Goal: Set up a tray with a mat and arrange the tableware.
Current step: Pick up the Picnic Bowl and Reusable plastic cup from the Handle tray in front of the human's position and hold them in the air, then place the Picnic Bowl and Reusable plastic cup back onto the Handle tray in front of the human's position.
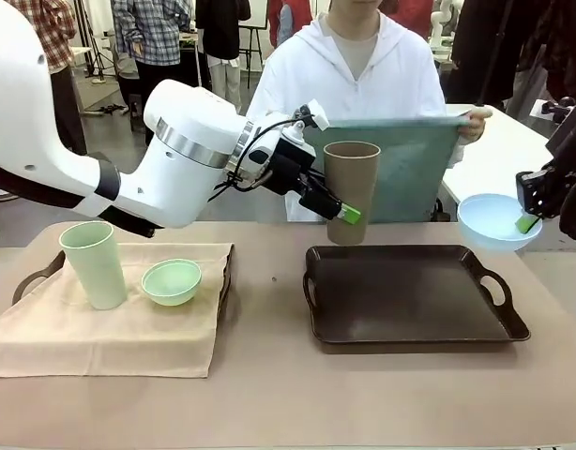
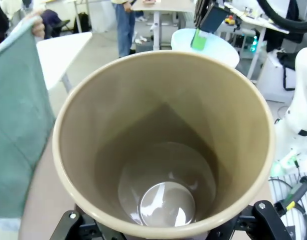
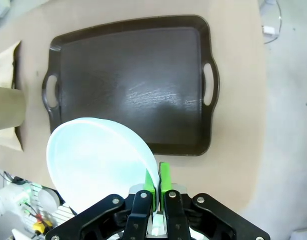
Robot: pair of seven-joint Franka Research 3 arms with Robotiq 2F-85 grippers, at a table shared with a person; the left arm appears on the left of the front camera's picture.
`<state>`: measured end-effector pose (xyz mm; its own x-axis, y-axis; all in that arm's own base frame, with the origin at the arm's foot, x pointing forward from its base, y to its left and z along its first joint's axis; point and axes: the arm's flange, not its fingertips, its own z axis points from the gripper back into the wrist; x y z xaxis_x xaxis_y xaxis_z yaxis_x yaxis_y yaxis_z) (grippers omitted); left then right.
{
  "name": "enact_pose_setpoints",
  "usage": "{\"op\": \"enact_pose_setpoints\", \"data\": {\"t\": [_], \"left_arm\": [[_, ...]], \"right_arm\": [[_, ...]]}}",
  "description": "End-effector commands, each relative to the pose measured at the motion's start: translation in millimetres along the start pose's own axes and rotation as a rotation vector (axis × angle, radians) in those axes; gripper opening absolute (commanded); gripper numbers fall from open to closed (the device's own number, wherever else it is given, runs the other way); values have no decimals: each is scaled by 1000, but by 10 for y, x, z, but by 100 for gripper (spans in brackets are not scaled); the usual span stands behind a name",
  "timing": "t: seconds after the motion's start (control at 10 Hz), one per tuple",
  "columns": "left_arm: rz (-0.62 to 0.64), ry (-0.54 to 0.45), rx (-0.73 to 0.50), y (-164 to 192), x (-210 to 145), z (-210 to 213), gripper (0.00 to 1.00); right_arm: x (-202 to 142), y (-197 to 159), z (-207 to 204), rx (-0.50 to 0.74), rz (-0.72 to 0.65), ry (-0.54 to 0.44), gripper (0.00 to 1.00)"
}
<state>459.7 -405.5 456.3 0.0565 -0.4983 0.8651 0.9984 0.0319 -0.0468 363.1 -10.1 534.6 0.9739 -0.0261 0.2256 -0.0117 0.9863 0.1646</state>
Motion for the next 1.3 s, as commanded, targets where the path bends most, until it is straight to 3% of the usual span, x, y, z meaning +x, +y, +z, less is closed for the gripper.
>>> {"op": "enact_pose_setpoints", "data": {"t": [0.0,1.2], "left_arm": [[-2,-14,35,-141,-103,43,24],[1,2,6,-58,-3,19,24]], "right_arm": [[-80,-38,-73,15,4,4,0],[-57,-2,-7,3,-1,0,0]]}}
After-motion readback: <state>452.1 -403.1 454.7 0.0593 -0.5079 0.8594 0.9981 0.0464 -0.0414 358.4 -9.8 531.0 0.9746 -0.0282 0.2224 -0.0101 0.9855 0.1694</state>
